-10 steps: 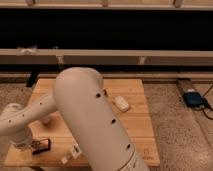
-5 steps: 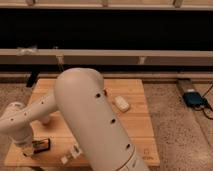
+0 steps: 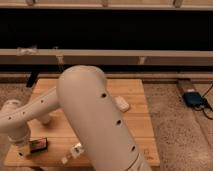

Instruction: Place the eraser in the ceramic cup

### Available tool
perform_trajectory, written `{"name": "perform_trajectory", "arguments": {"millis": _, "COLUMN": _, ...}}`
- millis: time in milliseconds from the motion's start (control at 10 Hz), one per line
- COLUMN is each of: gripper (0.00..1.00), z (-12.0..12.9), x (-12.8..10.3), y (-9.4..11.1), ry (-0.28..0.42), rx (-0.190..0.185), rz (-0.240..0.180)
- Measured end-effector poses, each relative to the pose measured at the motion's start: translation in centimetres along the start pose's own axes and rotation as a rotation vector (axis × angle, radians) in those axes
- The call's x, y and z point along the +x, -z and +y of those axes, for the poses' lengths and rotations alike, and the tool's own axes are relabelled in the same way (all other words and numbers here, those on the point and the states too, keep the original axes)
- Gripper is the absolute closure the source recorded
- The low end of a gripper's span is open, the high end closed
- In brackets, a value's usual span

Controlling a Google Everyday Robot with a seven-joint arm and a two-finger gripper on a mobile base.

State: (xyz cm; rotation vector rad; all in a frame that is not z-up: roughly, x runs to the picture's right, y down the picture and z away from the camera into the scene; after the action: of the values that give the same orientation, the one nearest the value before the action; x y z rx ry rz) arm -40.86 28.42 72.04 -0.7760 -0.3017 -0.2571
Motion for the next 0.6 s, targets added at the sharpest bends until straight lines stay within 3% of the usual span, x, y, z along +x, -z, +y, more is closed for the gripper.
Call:
{"name": "perform_trajectory", "arguments": {"millis": 300, "gripper": 1.0, "z": -0.5, "x": -1.7, "y": 4.9, "ry": 0.019, "rx": 0.045, "rz": -0.085}}
{"name": "perform_trajectory", "arguments": {"millis": 600, "gripper": 1.0, "z": -1.5, "x": -2.6, "y": 10.4, "ry": 0.023, "rx": 0.082, "rz": -0.197}}
